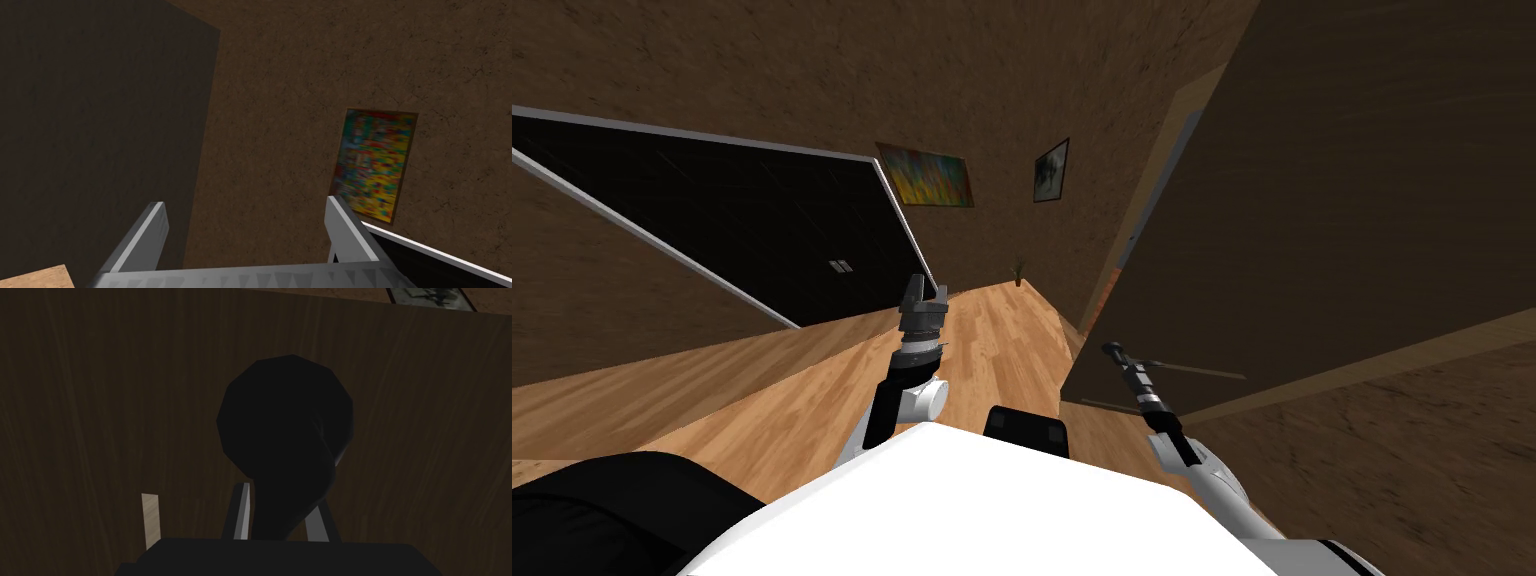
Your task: Pull the door open
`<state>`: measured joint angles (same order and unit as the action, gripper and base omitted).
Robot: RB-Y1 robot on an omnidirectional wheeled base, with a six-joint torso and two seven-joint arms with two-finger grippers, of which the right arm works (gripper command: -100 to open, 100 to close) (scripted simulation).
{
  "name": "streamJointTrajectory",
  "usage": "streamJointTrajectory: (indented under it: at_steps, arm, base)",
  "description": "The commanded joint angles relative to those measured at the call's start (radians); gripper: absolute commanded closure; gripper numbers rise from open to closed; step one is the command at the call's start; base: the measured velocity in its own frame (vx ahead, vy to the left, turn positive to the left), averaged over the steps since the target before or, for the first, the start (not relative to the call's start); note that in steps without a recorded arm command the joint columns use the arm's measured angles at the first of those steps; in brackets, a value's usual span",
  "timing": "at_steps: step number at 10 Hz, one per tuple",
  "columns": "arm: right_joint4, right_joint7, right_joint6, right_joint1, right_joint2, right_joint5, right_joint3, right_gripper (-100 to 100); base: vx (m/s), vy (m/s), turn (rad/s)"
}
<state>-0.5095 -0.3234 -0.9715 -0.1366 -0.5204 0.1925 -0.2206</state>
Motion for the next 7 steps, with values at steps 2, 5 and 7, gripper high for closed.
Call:
streamJointTrajectory:
  at_steps: [2,5,7]
  arm:
    - [-0.027,0.019,0.046,-0.008,0.014,0.007,0.003,100]
    - [-0.035,0.039,0.086,-0.031,0.030,0.015,0.009,100]
    - [-0.040,0.051,0.111,-0.046,0.040,0.020,0.013,100]
  base:
    - [-0.171,-0.090,0.105]
    - [-0.176,-0.089,0.125]
    - [-0.157,-0.104,0.105]
